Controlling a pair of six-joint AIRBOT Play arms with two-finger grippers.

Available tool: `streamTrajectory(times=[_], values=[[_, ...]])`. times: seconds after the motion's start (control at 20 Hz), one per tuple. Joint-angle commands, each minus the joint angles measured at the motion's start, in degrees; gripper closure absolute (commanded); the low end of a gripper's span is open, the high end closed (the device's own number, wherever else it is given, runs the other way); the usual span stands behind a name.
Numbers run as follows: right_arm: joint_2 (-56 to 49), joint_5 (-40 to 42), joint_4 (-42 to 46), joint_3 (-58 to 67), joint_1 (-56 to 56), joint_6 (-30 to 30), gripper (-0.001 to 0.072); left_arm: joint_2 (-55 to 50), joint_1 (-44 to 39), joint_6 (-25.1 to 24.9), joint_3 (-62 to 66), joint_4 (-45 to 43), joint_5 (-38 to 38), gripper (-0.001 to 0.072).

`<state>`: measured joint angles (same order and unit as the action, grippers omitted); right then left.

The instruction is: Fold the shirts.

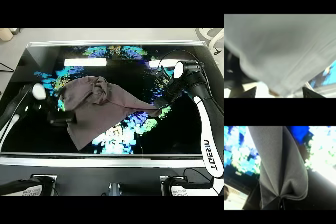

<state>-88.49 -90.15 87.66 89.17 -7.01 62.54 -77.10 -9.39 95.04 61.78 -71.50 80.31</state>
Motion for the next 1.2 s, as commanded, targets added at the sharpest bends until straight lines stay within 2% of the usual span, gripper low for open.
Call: streamTrajectory(times=[0.0, 0.15, 0.3, 0.45, 0.55, 0.6, 0.65, 0.7, 0.75, 0.9, 1.05, 1.15], values=[[0.0, 0.6, -1.0, 0.0, 0.0, -0.2, 0.0692, 11.0, 3.2, 1.5, -20.4, 4.4, -7.0, -0.0013], [0.0, 0.7, -2.4, 0.0, 0.0, -0.2, 0.0692, 12.0, 3.6, 2.7, -26.4, 5.9, -10.7, -0.0013], [0.0, 0.1, -2.8, 0.0, 0.0, -0.2, 0.0692, 11.1, 3.6, 2.5, -29.1, 14.4, -19.5, -0.0013], [0.0, -0.6, -3.5, 0.0, 0.0, -0.2, 0.0692, 9.3, 2.1, -0.9, -29.3, 22.5, -25.3, -0.0013], [0.0, -0.6, -3.5, 0.0, 0.0, 0.4, 0.0692, 7.2, 0.9, -1.2, -29.3, 23.5, -26.5, 0.0015], [0.2, -0.7, -3.5, 0.0, 0.0, 0.9, 0.0692, 6.3, 1.0, -1.1, -29.3, 23.5, -26.9, 0.0127], [0.5, -0.9, -3.8, 0.0, 0.0, 0.9, 0.0692, 5.7, 1.1, -1.0, -29.3, 23.5, -27.2, 0.0209], [1.2, -1.0, -4.6, 0.0, 0.0, 0.9, 0.0692, 5.5, 1.5, -1.2, -29.1, 23.5, -27.4, 0.0375], [2.1, -1.1, -4.7, 0.0, 0.0, 0.9, 0.0692, 6.0, 2.1, -3.8, -28.3, 23.6, -26.3, 0.0673], [7.4, 1.3, -1.0, 0.6, 0.1, 0.9, 0.0691, 13.1, 4.4, -14.2, -20.5, 23.3, -23.8, 0.0681], [15.7, 6.0, 1.0, 8.3, 0.1, 0.9, 0.0692, 24.7, 7.2, -16.3, -2.8, 23.3, -24.1, 0.0681], [22.4, 13.6, 3.0, 17.8, 0.1, 0.9, 0.0692, 31.0, 7.6, -20.4, 14.0, 23.3, -28.0, 0.0681]])
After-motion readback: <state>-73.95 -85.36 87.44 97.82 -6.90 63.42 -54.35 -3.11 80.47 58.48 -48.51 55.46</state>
